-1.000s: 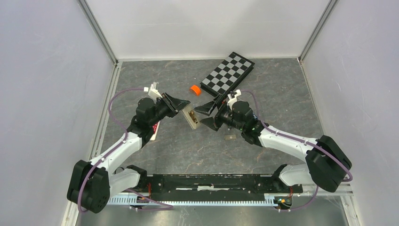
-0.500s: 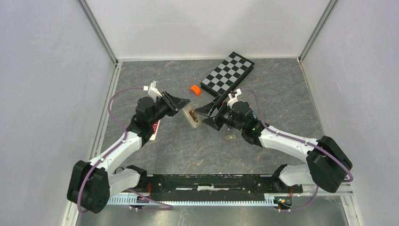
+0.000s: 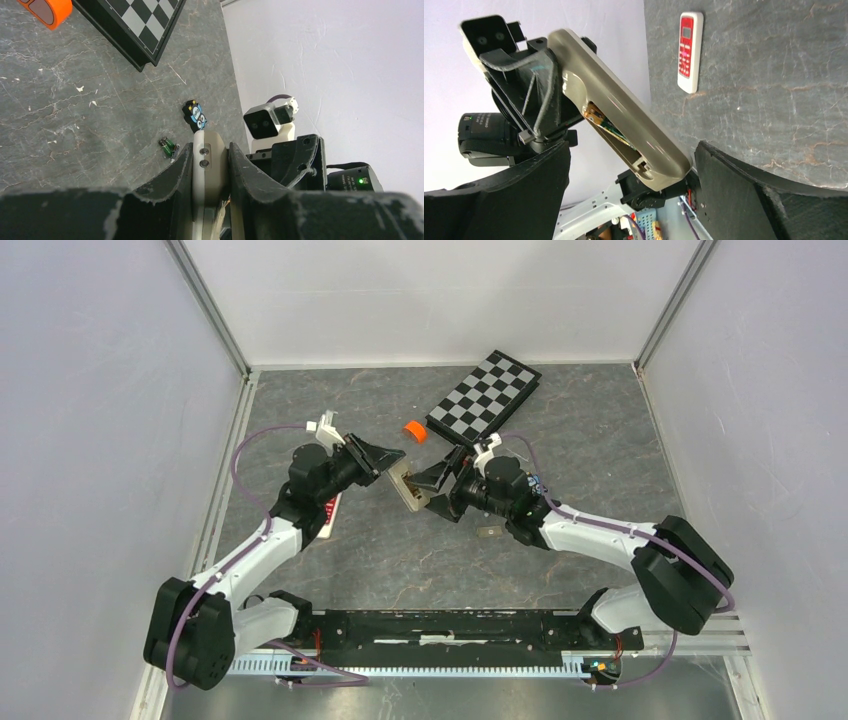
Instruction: Load the batteries into the remote control
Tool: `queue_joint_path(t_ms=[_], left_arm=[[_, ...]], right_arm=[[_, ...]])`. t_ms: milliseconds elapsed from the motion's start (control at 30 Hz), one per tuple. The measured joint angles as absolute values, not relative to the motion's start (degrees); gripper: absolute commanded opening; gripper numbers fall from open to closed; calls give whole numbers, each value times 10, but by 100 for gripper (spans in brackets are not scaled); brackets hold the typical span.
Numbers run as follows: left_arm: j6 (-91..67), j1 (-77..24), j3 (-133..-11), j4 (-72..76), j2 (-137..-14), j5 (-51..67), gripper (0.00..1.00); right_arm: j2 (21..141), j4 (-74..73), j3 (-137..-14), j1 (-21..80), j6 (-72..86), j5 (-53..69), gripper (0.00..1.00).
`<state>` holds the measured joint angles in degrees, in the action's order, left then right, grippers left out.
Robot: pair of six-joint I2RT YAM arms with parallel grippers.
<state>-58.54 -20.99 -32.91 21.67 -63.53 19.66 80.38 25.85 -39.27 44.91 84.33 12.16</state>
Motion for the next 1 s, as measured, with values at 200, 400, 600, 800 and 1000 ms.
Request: queue_joint_path(t_ms=[200, 400, 600, 800, 1000], left_arm=[[-586, -210, -333, 217, -635, 196, 2], [-586, -210, -333, 220, -635, 197, 2], [-586, -210, -333, 229, -635, 202, 2], [-585, -209, -333, 230, -635, 215, 2], [-585, -207, -333, 233, -635, 219, 2]], right_arm=[[807, 264, -393, 454, 861, 136, 98], [824, 296, -393, 453, 883, 135, 98], [844, 328, -393, 454, 911, 135, 98], [853, 355, -393, 452, 931, 135, 98], [864, 371, -393, 451, 950, 137, 85]])
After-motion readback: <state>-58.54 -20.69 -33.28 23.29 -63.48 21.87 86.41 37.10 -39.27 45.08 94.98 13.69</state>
